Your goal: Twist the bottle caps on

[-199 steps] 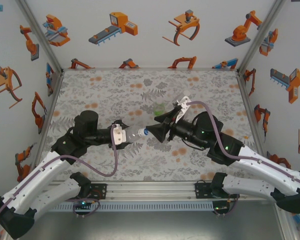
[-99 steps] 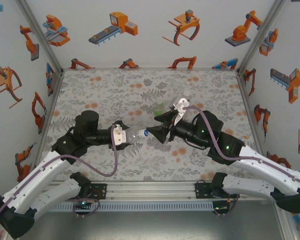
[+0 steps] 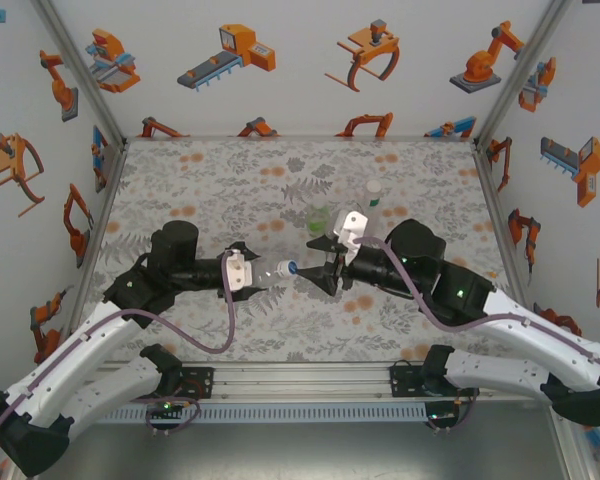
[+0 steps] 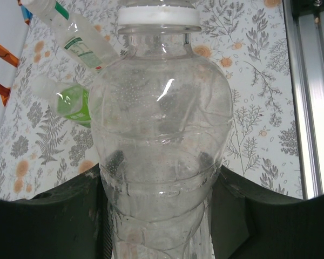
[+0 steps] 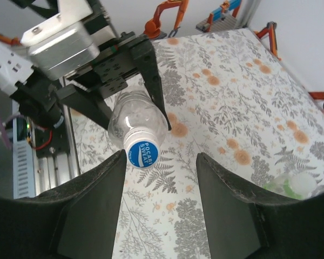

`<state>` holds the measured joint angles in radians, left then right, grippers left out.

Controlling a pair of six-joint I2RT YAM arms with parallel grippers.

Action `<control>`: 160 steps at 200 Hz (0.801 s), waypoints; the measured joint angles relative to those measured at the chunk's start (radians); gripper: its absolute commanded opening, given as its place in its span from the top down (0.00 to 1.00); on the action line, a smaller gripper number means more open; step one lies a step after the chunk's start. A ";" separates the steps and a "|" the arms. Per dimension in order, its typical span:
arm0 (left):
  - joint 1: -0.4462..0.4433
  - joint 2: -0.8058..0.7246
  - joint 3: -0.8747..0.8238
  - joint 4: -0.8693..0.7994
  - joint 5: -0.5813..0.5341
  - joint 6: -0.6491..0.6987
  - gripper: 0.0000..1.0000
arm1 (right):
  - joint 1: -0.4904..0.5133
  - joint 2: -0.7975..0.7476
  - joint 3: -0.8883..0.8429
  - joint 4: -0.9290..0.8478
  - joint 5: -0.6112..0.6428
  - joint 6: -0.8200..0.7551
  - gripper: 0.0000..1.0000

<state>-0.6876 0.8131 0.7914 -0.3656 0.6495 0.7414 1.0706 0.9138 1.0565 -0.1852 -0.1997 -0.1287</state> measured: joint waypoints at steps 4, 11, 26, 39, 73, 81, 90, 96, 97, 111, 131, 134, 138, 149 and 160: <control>0.000 0.000 0.001 -0.002 0.004 0.001 1.00 | 0.000 0.003 0.009 -0.012 -0.013 -0.016 0.47; 0.000 0.000 0.001 -0.004 0.008 0.004 1.00 | 0.000 0.008 0.026 -0.031 -0.034 -0.045 0.47; 0.000 0.003 0.005 -0.011 0.026 0.008 1.00 | 0.000 0.018 0.055 -0.069 -0.075 -0.100 0.47; 0.000 0.010 0.012 -0.018 0.044 0.013 1.00 | 0.000 0.025 0.073 -0.105 -0.108 -0.153 0.47; 0.000 0.035 0.035 -0.050 0.089 0.027 1.00 | 0.000 0.043 0.093 -0.179 -0.161 -0.266 0.47; 0.000 0.038 0.037 -0.057 0.099 0.031 1.00 | 0.000 0.048 0.093 -0.193 -0.172 -0.288 0.47; 0.000 0.041 0.039 -0.064 0.110 0.032 1.00 | 0.000 0.052 0.093 -0.205 -0.182 -0.310 0.47; 0.000 0.042 0.040 -0.066 0.116 0.034 1.00 | 0.000 0.055 0.093 -0.213 -0.190 -0.322 0.48; 0.000 0.043 0.040 -0.067 0.117 0.034 1.00 | 0.000 0.056 0.093 -0.214 -0.191 -0.324 0.48; 0.000 0.046 0.041 -0.072 0.130 0.036 1.00 | 0.000 0.061 0.093 -0.224 -0.208 -0.350 0.49; 0.000 0.050 0.044 -0.078 0.138 0.038 1.00 | 0.000 0.063 0.093 -0.221 -0.228 -0.380 0.49; 0.000 0.050 0.045 -0.078 0.138 0.038 1.00 | 0.000 0.063 0.093 -0.220 -0.230 -0.383 0.49; 0.000 0.050 0.045 -0.077 0.140 0.038 1.00 | 0.000 0.063 0.092 -0.217 -0.232 -0.388 0.49; 0.000 0.050 0.045 -0.079 0.142 0.039 1.00 | 0.000 0.063 0.089 -0.210 -0.238 -0.399 0.49; 0.000 0.050 0.045 -0.080 0.145 0.039 1.00 | 0.000 0.063 0.084 -0.199 -0.242 -0.409 0.49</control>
<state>-0.6876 0.8635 0.8364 -0.4458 0.7944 0.7799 1.0706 0.9764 1.1404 -0.3843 -0.4419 -0.5377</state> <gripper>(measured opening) 0.545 0.512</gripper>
